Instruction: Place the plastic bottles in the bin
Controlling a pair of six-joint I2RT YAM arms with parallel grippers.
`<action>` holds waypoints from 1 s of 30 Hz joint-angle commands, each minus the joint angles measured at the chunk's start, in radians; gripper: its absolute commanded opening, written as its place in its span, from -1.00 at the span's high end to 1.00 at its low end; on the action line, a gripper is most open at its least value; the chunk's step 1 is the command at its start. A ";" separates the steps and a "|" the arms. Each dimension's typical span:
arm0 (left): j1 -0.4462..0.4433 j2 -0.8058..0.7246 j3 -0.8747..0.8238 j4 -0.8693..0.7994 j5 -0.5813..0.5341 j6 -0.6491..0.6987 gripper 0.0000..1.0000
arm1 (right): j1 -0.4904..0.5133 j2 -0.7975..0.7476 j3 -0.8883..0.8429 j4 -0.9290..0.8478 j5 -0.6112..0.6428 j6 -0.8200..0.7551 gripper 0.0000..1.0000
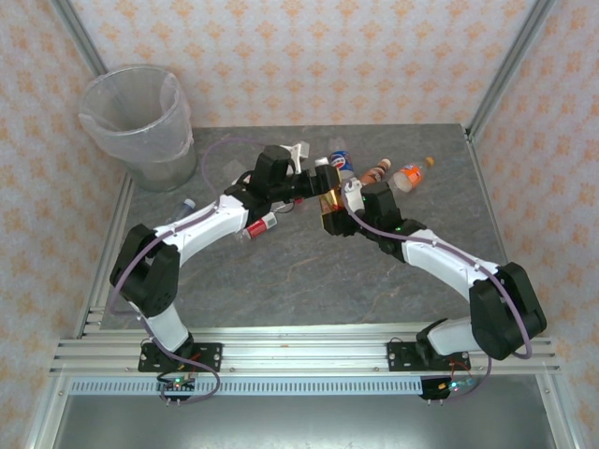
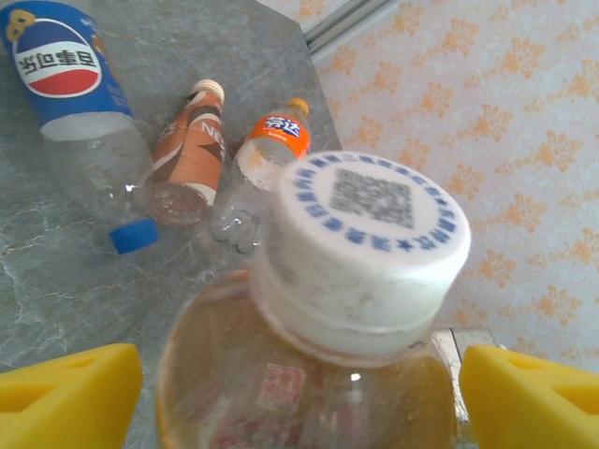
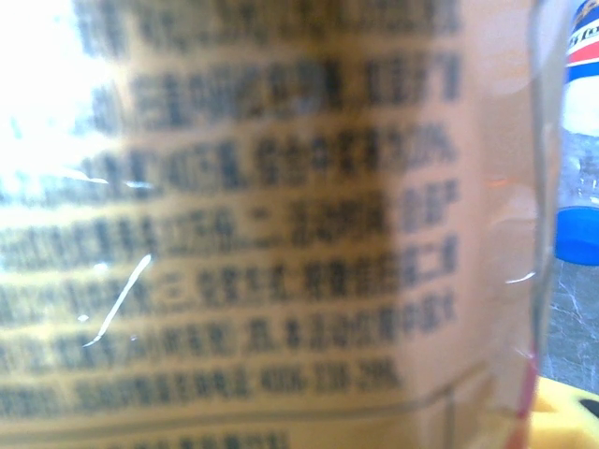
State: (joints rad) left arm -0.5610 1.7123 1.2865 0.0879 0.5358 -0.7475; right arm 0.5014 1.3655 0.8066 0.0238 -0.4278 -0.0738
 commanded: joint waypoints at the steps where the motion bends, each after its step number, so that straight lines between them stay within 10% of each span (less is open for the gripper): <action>1: -0.005 0.022 0.057 -0.089 0.047 0.073 -0.71 | 0.002 -0.005 0.053 0.041 -0.028 0.020 0.13; 16: -0.006 0.047 0.129 -0.280 0.043 0.219 -0.22 | 0.003 0.003 0.072 0.077 -0.068 0.054 0.08; 30: 0.038 0.009 0.098 -0.193 0.023 0.147 0.05 | 0.002 -0.015 0.036 0.112 -0.017 0.074 -0.60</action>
State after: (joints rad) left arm -0.5354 1.7435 1.4094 -0.1158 0.5465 -0.5945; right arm 0.5014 1.3815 0.8452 0.0593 -0.4664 -0.0017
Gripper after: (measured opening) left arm 0.632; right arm 0.798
